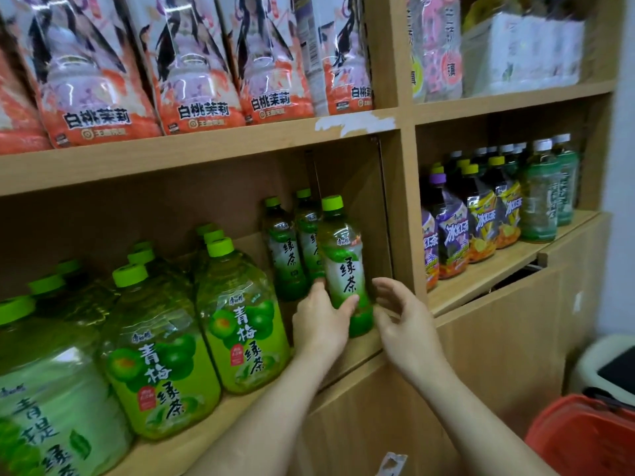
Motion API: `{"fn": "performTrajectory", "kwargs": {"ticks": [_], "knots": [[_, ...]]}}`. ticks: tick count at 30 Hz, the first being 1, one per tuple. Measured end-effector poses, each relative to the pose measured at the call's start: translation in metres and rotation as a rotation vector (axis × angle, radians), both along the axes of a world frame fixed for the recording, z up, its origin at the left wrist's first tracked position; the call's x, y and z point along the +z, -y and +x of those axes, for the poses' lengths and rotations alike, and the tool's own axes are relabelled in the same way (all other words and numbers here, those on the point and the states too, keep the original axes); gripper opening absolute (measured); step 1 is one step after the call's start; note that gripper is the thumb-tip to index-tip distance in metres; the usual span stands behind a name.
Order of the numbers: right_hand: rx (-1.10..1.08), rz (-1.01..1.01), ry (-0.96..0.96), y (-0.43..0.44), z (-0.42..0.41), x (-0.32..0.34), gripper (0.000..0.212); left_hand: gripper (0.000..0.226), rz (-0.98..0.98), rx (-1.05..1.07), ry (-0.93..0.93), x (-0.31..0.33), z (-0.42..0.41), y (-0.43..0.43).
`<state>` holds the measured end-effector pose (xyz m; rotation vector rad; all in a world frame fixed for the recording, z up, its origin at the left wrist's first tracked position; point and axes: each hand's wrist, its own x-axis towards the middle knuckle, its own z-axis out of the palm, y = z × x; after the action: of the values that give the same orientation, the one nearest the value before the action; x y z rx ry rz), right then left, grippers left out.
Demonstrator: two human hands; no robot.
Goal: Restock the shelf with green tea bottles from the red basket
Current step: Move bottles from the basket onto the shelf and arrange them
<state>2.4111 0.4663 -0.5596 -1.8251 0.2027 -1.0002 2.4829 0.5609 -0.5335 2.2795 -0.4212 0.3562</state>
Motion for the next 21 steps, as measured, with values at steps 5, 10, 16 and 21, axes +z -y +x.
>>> {"fn": "performTrajectory", "kwargs": {"ticks": [5, 10, 16, 21], "knots": [[-0.313, -0.138, 0.02, 0.028, -0.022, -0.009, 0.055, 0.045, -0.108, 0.105, -0.127, 0.003, 0.039, 0.029], [-0.146, -0.227, -0.156, 0.043, -0.025, -0.014, 0.077, 0.042, -0.159, 0.155, -0.111, 0.0, 0.068, 0.048], [-0.036, -0.278, -0.227, 0.051, -0.028, -0.016, 0.09, 0.046, -0.091, 0.215, -0.062, 0.001, 0.087, 0.054], [0.011, -0.285, -0.298, 0.06, -0.057, -0.009, 0.074, 0.046, -0.071, 0.169, -0.231, 0.015, 0.068, 0.054]]}}
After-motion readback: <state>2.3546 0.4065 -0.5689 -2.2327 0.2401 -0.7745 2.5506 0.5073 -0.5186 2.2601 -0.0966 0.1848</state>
